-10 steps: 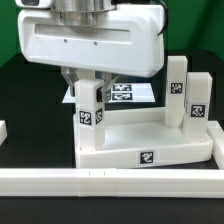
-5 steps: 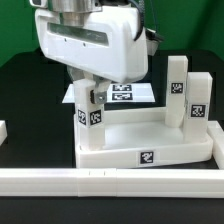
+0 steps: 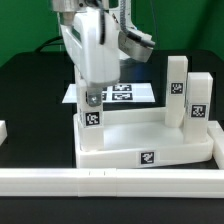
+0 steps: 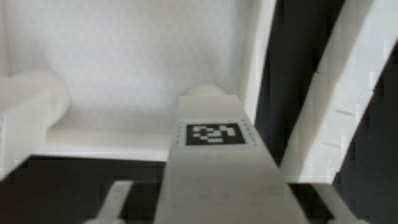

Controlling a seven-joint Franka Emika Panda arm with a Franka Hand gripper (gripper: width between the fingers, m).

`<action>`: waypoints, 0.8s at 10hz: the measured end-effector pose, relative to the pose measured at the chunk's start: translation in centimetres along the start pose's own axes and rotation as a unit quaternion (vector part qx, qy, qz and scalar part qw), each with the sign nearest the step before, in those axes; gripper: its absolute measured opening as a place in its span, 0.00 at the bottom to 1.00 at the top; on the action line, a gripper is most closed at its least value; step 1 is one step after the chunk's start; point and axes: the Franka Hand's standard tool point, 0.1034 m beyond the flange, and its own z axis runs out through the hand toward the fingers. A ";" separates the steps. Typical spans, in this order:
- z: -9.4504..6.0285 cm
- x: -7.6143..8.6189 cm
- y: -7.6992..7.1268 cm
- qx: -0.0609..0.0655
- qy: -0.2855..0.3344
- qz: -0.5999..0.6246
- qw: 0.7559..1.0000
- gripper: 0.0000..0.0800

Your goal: Assemble desk

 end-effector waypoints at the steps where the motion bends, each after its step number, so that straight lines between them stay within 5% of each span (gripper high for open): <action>1: 0.0 0.0 -0.1 0.001 0.001 0.033 0.999 0.36; 3: 0.0 0.0 -0.1 0.002 0.001 0.028 1.000 0.36; 4: 0.0 0.0 -0.1 0.002 0.001 0.021 1.000 0.45; 5: 0.0 0.0 -0.1 0.002 0.001 0.021 1.000 0.68; 8: 0.0 -0.2 -0.1 -0.001 0.006 -0.137 0.991 0.80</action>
Offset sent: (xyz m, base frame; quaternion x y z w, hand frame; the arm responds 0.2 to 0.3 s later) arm 0.0000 0.0000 0.0000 0.0000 0.0000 -0.0650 0.9979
